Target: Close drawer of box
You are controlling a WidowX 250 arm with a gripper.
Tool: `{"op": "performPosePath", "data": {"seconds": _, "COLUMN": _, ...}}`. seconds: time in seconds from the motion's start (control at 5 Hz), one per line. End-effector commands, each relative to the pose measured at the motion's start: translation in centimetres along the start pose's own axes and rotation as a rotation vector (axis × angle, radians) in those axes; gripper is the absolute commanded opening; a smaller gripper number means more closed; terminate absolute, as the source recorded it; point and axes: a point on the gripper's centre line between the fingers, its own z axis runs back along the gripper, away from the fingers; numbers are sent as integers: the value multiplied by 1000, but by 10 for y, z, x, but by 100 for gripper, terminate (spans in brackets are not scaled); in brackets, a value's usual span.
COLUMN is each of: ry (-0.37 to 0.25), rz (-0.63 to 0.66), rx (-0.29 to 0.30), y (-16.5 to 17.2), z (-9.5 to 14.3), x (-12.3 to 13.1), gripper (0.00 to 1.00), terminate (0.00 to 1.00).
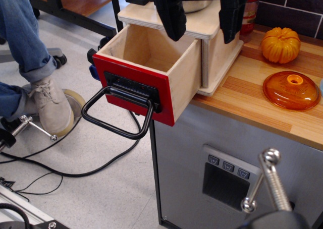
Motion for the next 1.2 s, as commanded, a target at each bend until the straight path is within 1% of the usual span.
{"op": "performPosePath", "data": {"seconds": 0.0, "ry": 0, "rz": 0, "rx": 0, "y": 0, "z": 0, "x": 0, "gripper": 100, "terminate": 0}}
{"op": "performPosePath", "data": {"seconds": 0.2, "ry": 15, "rz": -18, "rx": 1, "y": 24, "z": -4, "x": -17, "gripper": 100, "terminate": 0}}
{"op": "performPosePath", "data": {"seconds": 0.4, "ry": 6, "rz": -45, "rx": -4, "y": 42, "z": -3, "x": -32, "gripper": 100, "terminate": 0}}
{"op": "performPosePath", "data": {"seconds": 0.6, "ry": -43, "rz": -80, "rx": 2, "y": 68, "z": -13, "x": -43, "gripper": 100, "terminate": 0}}
{"op": "performPosePath", "data": {"seconds": 0.8, "ry": -67, "rz": -94, "rx": 31, "y": 87, "z": -27, "x": -37, "gripper": 100, "terminate": 0}}
{"op": "performPosePath", "data": {"seconds": 1.0, "ry": -99, "rz": -92, "rx": 62, "y": 99, "z": -40, "x": -25, "gripper": 100, "terminate": 0}}
